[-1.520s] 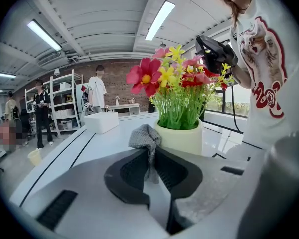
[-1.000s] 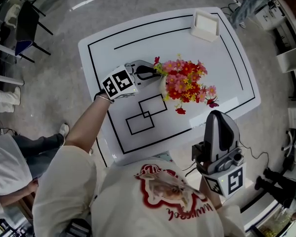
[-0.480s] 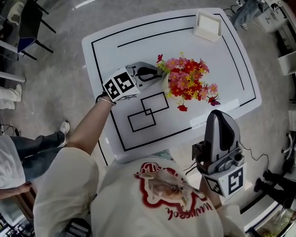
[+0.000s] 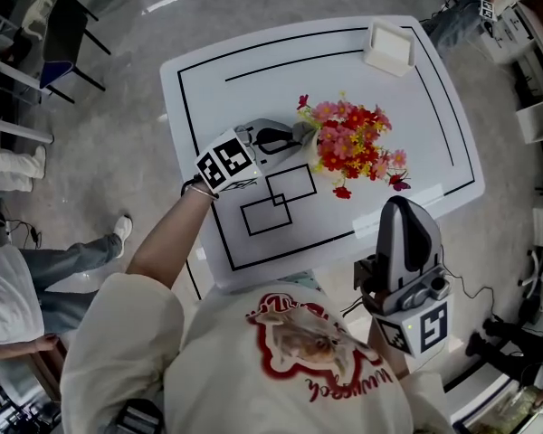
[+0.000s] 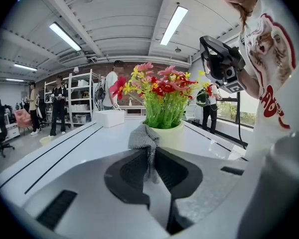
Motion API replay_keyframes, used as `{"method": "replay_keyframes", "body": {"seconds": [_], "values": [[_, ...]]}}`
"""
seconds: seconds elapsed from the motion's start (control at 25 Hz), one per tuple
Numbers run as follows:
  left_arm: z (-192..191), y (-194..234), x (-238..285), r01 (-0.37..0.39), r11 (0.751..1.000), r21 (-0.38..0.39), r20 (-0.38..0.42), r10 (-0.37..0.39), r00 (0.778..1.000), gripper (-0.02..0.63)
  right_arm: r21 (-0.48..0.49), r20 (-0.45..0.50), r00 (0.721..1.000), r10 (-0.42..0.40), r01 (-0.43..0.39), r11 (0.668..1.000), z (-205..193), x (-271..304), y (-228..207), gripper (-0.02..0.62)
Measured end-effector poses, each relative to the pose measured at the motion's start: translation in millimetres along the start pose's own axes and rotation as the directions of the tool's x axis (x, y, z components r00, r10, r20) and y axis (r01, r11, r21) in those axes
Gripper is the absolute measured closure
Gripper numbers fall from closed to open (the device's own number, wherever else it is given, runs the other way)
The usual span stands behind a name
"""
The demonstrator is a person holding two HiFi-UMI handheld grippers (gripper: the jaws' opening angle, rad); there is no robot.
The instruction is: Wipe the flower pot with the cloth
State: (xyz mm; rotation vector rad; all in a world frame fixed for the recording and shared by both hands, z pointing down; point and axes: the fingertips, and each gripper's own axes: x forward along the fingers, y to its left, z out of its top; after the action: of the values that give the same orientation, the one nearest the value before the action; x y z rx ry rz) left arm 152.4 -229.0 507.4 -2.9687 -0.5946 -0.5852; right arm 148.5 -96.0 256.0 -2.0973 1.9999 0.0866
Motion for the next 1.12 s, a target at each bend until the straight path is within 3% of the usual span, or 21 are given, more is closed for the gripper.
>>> {"method": "replay_keyframes", "body": {"seconds": [0.88, 1.12], "values": [[0.7, -32.0, -8.7, -0.066, 0.995, -0.076, 0.044, 0.070, 0.997, 0.563, -0.004, 0.028, 0.999, 0.025, -0.025, 1.000, 3.7, -0.8, 8.2, 0.598], [2.8, -37.9, -7.9, -0.070, 0.991, -0.116, 0.063, 0.078, 0.995, 0.563, 0.036, 0.033, 0.999, 0.014, -0.016, 0.999, 7.2, 4.0, 9.9, 0.598]]}}
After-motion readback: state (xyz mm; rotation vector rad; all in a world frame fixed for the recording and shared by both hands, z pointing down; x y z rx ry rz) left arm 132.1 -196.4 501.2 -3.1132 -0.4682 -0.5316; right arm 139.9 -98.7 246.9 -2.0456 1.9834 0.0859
